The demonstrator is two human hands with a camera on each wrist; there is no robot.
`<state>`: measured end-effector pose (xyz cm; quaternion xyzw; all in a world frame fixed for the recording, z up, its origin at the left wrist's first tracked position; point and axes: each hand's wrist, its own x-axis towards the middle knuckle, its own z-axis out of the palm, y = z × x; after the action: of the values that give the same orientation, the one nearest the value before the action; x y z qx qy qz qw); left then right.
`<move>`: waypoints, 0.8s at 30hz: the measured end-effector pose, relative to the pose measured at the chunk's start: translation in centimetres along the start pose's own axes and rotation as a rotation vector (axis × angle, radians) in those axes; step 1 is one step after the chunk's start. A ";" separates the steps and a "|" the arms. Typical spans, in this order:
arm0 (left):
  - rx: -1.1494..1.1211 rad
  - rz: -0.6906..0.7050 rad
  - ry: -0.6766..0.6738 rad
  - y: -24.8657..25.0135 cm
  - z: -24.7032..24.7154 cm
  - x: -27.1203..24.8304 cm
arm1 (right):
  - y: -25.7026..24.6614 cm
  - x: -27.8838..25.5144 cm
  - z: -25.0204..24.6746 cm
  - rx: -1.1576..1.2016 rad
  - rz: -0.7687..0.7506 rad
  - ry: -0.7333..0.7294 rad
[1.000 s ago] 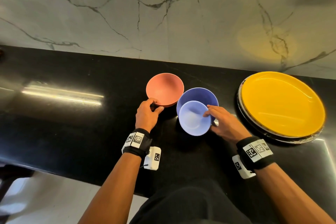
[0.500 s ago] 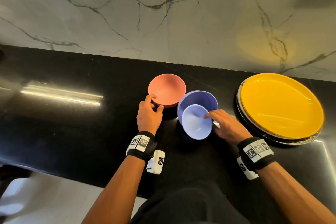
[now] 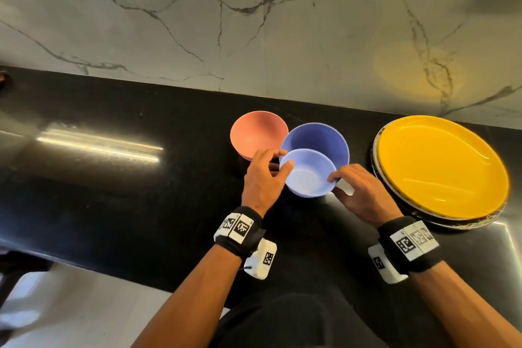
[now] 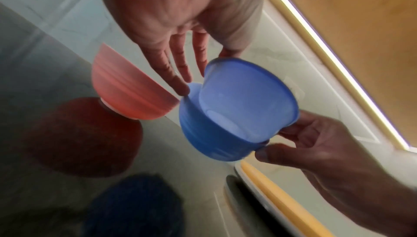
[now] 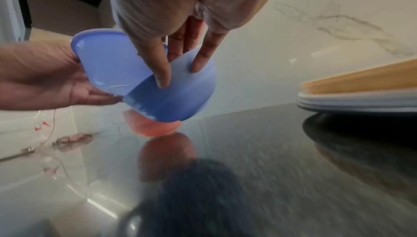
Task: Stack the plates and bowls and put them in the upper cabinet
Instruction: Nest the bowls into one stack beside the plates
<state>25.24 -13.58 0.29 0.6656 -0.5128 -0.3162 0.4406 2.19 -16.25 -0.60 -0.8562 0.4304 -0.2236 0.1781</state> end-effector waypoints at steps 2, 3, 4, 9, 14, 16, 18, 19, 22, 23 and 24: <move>-0.136 -0.008 0.071 0.8 -0.9 0.2 | -0.7 0.6 -1.0 0.042 -0.035 0.061; -0.188 -0.026 0.114 0.9 -1.5 0.6 | -1.1 1.2 -1.4 0.066 -0.047 0.089; -0.195 -0.053 0.170 0.8 -2.1 1.2 | -1.6 1.9 -1.8 0.091 -0.051 0.116; -0.066 -0.403 0.354 -2.1 -4.1 4.9 | -3.8 6.5 -1.6 0.277 -0.039 0.132; -0.348 -0.599 0.303 -4.3 -3.9 6.4 | -4.8 10.5 1.8 0.297 0.025 -0.013; -0.463 -0.627 0.292 -3.7 -4.2 6.4 | -5.2 11.5 3.0 0.283 0.035 -0.077; -0.503 -0.647 0.294 -3.3 -4.5 6.5 | -5.4 12.2 4.0 0.277 0.045 -0.122; -0.500 -0.646 0.296 -3.3 -4.6 6.3 | -5.4 12.3 4.4 0.276 0.056 -0.132; -0.504 -0.578 0.307 -4.0 -5.0 6.1 | -5.0 12.4 5.2 0.270 0.113 -0.148; -0.521 -0.562 0.301 -4.1 -5.1 6.1 | -4.6 12.4 5.3 0.281 0.127 -0.150; -0.524 -0.545 0.294 -4.0 -5.2 6.1 | -4.3 12.2 5.4 0.306 0.136 -0.147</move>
<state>33.02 -17.72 -1.03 0.6806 -0.1511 -0.4428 0.5639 14.38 -23.20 -0.16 -0.8020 0.4341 -0.2108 0.3522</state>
